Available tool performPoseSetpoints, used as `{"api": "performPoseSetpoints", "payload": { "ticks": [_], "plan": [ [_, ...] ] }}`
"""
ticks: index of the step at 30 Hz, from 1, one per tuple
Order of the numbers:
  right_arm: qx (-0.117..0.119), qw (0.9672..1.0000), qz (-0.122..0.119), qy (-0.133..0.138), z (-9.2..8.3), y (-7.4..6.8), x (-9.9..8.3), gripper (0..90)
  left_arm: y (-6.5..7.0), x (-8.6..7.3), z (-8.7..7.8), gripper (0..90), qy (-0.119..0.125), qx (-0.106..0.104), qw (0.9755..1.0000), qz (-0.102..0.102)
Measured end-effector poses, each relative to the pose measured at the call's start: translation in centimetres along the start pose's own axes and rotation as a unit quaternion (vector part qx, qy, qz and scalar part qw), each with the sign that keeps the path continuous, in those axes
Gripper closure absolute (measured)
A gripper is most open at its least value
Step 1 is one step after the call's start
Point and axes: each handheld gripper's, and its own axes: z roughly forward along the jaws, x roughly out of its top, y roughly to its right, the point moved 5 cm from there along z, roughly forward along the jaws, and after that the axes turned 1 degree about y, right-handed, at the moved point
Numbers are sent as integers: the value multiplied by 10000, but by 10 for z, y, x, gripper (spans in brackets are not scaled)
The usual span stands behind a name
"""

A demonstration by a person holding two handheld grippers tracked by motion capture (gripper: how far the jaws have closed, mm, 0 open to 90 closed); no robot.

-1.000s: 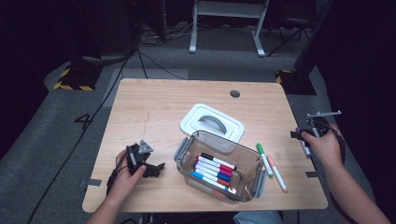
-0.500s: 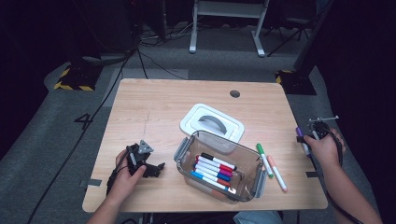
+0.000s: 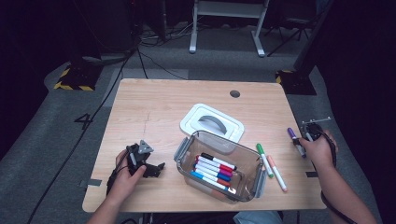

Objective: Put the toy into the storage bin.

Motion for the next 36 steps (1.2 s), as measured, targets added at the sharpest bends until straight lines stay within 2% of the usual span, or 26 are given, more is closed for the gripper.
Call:
{"api": "performPoseSetpoints", "payload": {
  "ticks": [2,7,16,17,21,22,25,27,28,30,31,32,33,34,35,36],
  "plan": [
    [-52,10000,3,-21,0,-1,1,771,0,0,0,2,0,0,10000,-3],
    [42,10000,81,18,-3,-3,3,771,0,0,0,2,-2,3,10000,9],
    [281,9991,79,307,-32,-13,20,772,0,0,0,2,-5,9,10000,26],
    [423,9983,70,406,-40,-19,26,771,0,0,0,2,-5,2,10000,17],
    [592,9968,-97,529,-57,-34,37,771,0,0,0,2,-4,4,10000,18],
    [592,9968,-97,529,-57,-34,37,771,0,0,0,2,-4,4,10000,18],
    [767,9946,-274,646,-73,-52,50,772,0,0,0,2,1,-2,10000,2],
    [814,9939,-326,674,-77,-57,53,772,0,0,0,2,1,22,10000,7],
    [935,9919,-427,747,-85,-68,59,771,0,-1,-1,2,1,3,10000,0],
    [992,9909,-485,766,-89,-73,61,772,0,-1,0,2,9,4,10000,18],
    [1121,9890,-566,787,-97,-84,65,772,0,-1,0,2,4,-6,10000,10],
    [1121,9890,-566,787,-97,-84,65,772,0,-1,0,2,4,-6,10000,10],
    [1267,9863,-638,846,-104,-96,69,771,0,-1,-1,2,0,-1,10000,5],
    [1267,9863,-638,846,-104,-96,69,771,0,-1,-1,2,0,-1,10000,5],
    [1387,9837,-723,893,-110,-107,71,771,-1,0,0,2,-5,-15,10000,59],
    [1387,9837,-723,893,-110,-107,71,771,-1,0,0,1,-5,-15,10000,59]
  ]
}}
